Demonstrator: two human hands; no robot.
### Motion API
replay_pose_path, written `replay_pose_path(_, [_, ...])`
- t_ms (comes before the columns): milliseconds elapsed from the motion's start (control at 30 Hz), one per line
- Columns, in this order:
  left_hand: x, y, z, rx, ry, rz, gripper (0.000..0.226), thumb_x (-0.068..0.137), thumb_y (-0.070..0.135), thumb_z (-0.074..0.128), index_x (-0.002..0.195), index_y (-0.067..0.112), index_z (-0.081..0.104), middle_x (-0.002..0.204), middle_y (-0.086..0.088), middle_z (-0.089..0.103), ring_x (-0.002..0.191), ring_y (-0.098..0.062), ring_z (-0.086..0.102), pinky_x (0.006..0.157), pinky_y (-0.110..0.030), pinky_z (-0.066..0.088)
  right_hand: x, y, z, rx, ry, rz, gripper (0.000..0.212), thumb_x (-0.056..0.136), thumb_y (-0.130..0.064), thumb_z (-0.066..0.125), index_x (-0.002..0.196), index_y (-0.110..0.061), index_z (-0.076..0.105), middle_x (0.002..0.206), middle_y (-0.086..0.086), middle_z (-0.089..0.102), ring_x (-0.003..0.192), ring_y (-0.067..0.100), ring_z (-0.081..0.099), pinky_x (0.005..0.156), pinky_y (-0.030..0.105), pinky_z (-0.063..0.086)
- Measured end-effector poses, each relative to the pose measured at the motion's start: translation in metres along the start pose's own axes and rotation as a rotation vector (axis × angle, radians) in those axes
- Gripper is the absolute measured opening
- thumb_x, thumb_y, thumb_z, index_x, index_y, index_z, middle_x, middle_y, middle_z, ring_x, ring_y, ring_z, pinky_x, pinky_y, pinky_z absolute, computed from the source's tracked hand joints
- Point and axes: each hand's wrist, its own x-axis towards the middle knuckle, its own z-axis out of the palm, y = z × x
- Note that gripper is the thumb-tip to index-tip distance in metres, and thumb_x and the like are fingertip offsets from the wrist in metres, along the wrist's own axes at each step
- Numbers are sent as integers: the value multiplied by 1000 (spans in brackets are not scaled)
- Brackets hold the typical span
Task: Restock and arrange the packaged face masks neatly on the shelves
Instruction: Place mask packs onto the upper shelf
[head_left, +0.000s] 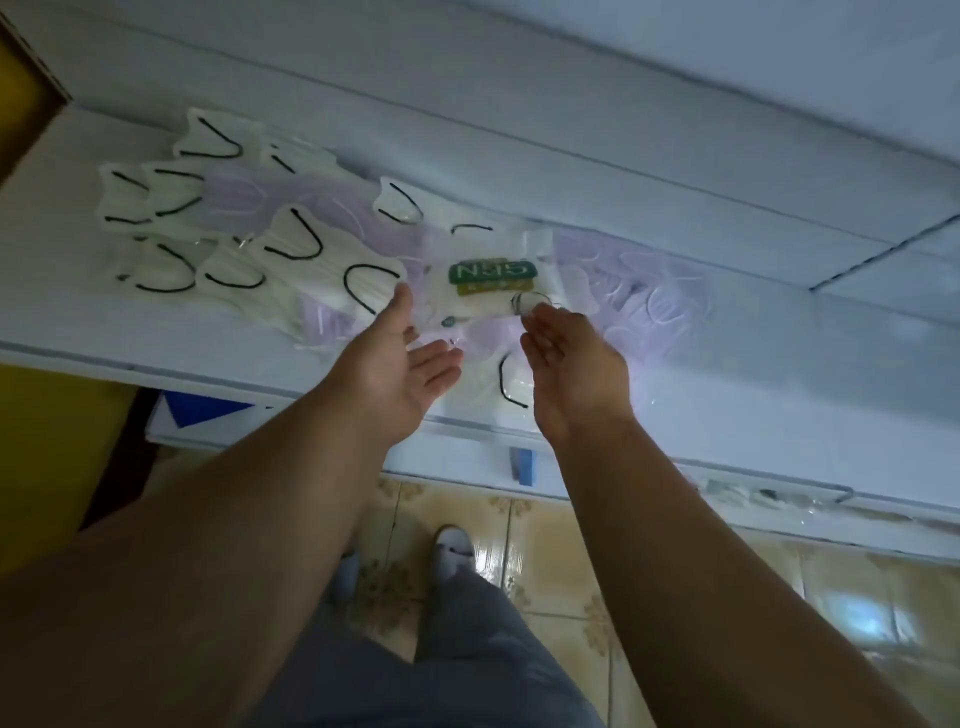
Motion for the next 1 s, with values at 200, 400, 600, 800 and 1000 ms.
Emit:
replay_pose_path(200, [-54, -16, -15, 223, 13, -46, 11, 98, 14, 61, 106, 7, 66, 115, -11, 72, 86, -19, 69, 80, -35, 57, -105, 10, -47, -2, 73, 0, 17, 95, -14, 65, 85, 0, 63, 82, 16, 68, 87, 30, 67, 92, 42, 58])
replay_pose_path(400, [-97, -31, -49, 762, -163, 78, 20, 93, 12, 69, 112, 17, 66, 101, -4, 75, 82, -20, 70, 76, -36, 56, -176, 24, -80, -304, 198, -25, 57, 73, -51, 81, 101, -6, 60, 104, 13, 72, 98, 33, 71, 89, 61, 55])
replay_pose_path(600, [-171, -68, -4, 901, -462, 228, 21, 93, 24, 70, 113, 26, 64, 99, 6, 76, 97, -20, 69, 90, -37, 50, -237, -13, -121, -580, 231, -353, 25, 84, -42, 71, 97, -21, 70, 92, 1, 77, 88, 22, 74, 84, 52, 59])
replay_pose_path(800, [-241, -129, 88, 1005, -512, 601, 18, 84, 29, 74, 99, 34, 65, 100, 8, 76, 95, -19, 73, 92, -51, 57, -295, -95, -189, -670, 404, -667, 18, 95, -40, 63, 96, -22, 64, 82, -4, 73, 71, 4, 70, 68, 35, 61])
replay_pose_path(1000, [-293, -193, 161, 913, -504, 753, 20, 91, 20, 71, 106, 32, 65, 101, 11, 76, 95, -13, 72, 93, -49, 56, -324, -186, -256, -723, 371, -779, 21, 95, -41, 64, 89, -21, 62, 77, -4, 71, 63, 0, 66, 52, 15, 48])
